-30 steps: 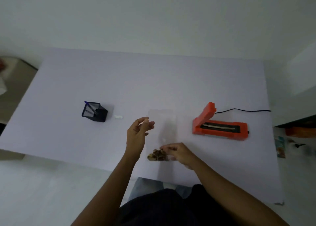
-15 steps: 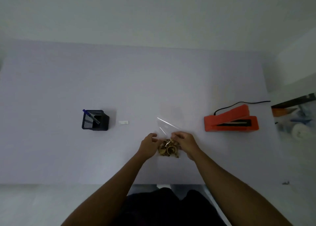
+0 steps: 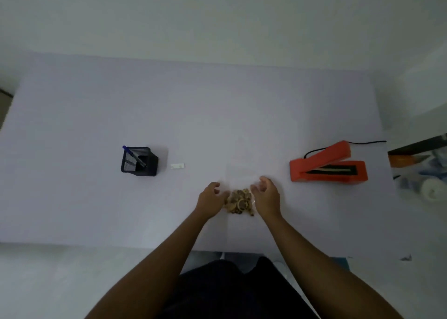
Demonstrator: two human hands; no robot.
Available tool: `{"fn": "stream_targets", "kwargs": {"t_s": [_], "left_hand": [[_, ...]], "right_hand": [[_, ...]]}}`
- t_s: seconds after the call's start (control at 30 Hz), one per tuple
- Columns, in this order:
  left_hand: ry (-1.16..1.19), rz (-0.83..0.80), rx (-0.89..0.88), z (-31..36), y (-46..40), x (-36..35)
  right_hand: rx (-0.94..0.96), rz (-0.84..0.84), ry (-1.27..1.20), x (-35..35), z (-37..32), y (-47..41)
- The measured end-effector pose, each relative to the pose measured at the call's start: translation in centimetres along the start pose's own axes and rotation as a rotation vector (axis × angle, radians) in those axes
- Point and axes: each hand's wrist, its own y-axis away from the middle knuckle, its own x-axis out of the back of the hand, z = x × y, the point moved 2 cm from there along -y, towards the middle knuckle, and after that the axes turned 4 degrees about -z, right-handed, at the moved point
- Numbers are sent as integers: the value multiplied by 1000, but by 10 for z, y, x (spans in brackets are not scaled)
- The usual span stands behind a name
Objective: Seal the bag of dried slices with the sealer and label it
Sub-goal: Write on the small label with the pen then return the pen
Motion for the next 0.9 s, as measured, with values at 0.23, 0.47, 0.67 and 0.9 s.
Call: {"fn": "stream_targets", "kwargs": {"t_s": [0.23,0.47,0.67,0.9], "left_hand": [[53,295,-129,0,34,87],[81,643,-161,-37,40,212],[-66,564,-100,-75,4,272],[-127,358,-185,-91,-21,289]], "right_hand": [[280,-105,-12,-25,-56,14],[560,-302,123,-127,-142,37],[655,-387,303,-223,-193,48],[524,-487,807,-288,-210,33]]}}
